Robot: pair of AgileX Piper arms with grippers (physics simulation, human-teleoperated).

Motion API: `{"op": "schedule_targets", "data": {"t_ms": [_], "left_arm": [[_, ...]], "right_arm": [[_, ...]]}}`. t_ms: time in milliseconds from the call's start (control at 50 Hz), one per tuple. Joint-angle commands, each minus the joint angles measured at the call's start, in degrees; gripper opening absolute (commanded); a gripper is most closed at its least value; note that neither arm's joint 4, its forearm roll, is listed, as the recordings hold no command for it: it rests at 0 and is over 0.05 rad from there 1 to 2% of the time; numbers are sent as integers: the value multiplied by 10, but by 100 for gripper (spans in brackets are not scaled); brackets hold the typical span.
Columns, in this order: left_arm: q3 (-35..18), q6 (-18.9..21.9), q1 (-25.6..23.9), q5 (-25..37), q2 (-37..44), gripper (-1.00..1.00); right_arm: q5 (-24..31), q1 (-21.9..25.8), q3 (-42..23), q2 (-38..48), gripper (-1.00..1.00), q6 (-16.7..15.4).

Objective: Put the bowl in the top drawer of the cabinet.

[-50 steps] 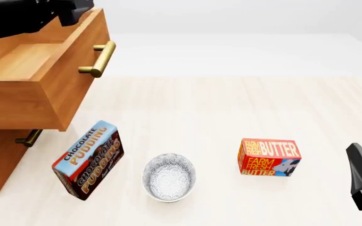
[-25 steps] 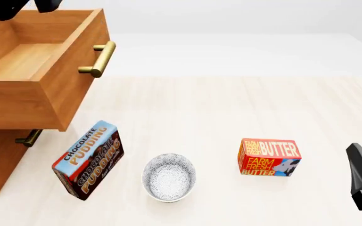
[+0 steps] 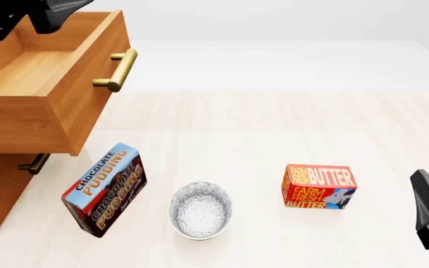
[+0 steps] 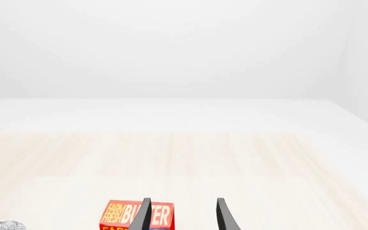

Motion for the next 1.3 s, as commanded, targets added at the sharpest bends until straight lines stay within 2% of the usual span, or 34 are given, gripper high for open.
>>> {"op": "schedule_targets", "data": {"t_ms": [20,420,920,1300], "left_arm": [[16,-2,-24,4,-27,100],[25,11,-79,-4,-35,100],[29,17,-94,-3,-28,100],[-1,39,-128,32,-14,100]], "right_arm": [[0,0,0,0,100,0],[0,0,0,0,100,0],[0,0,0,0,100,0],[0,0,0,0,100,0]]}}
